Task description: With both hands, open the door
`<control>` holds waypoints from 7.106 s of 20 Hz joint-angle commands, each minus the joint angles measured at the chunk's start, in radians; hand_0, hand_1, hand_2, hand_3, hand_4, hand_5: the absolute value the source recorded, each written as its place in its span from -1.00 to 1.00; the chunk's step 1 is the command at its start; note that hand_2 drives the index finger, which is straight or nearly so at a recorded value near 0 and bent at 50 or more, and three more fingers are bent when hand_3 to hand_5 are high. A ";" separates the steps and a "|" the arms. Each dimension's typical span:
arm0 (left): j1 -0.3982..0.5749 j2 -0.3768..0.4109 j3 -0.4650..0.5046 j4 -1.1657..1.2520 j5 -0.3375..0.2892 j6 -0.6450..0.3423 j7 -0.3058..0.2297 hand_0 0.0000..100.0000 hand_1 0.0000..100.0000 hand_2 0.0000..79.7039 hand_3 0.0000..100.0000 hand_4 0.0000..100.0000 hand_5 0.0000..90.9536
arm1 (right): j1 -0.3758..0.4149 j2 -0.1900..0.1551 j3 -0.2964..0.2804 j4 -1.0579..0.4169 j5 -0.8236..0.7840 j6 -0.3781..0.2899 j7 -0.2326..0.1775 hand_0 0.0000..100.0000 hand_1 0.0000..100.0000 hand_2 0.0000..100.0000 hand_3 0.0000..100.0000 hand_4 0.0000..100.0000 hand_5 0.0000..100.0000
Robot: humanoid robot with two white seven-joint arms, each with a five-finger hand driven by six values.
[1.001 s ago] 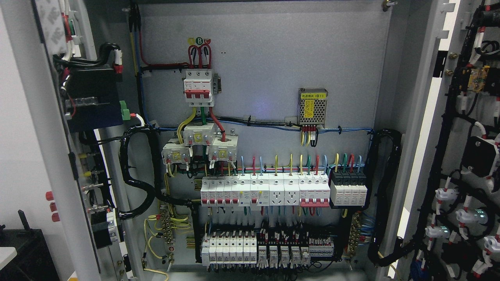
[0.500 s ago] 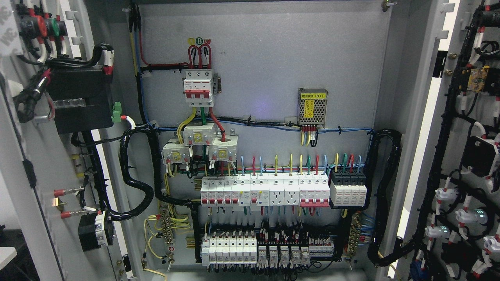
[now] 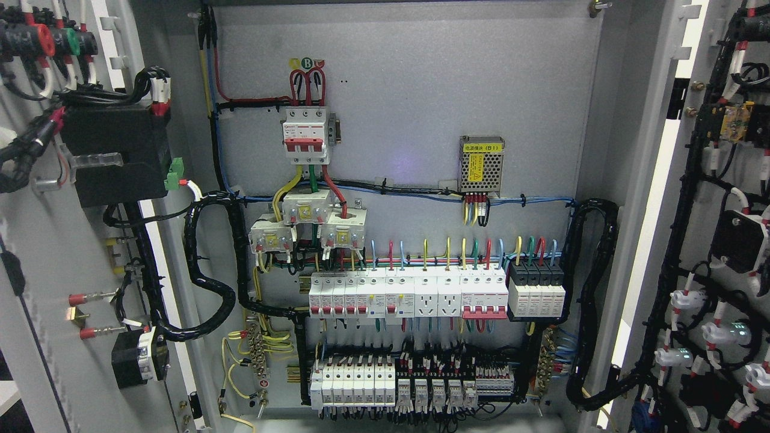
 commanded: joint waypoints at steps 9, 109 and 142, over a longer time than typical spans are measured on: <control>0.000 0.000 0.009 -0.015 0.031 0.000 0.000 -1.00 -1.00 -1.00 -1.00 -0.91 -1.00 | 0.005 0.016 -0.062 0.077 0.024 -0.012 -0.003 -1.00 -1.00 -1.00 -1.00 -1.00 -1.00; 0.270 0.483 -0.249 -1.957 0.213 -0.831 0.088 -1.00 -1.00 -1.00 -1.00 -0.92 -1.00 | 0.712 -0.389 -0.844 -0.348 -0.062 -0.768 -0.143 -1.00 -1.00 -1.00 -1.00 -1.00 -1.00; 0.307 0.509 -0.121 -1.947 0.356 -1.072 0.097 -1.00 -1.00 -1.00 -1.00 -0.91 -1.00 | 0.794 -0.477 -0.967 -0.294 -0.205 -0.771 -0.129 -1.00 -1.00 -1.00 -1.00 -1.00 -1.00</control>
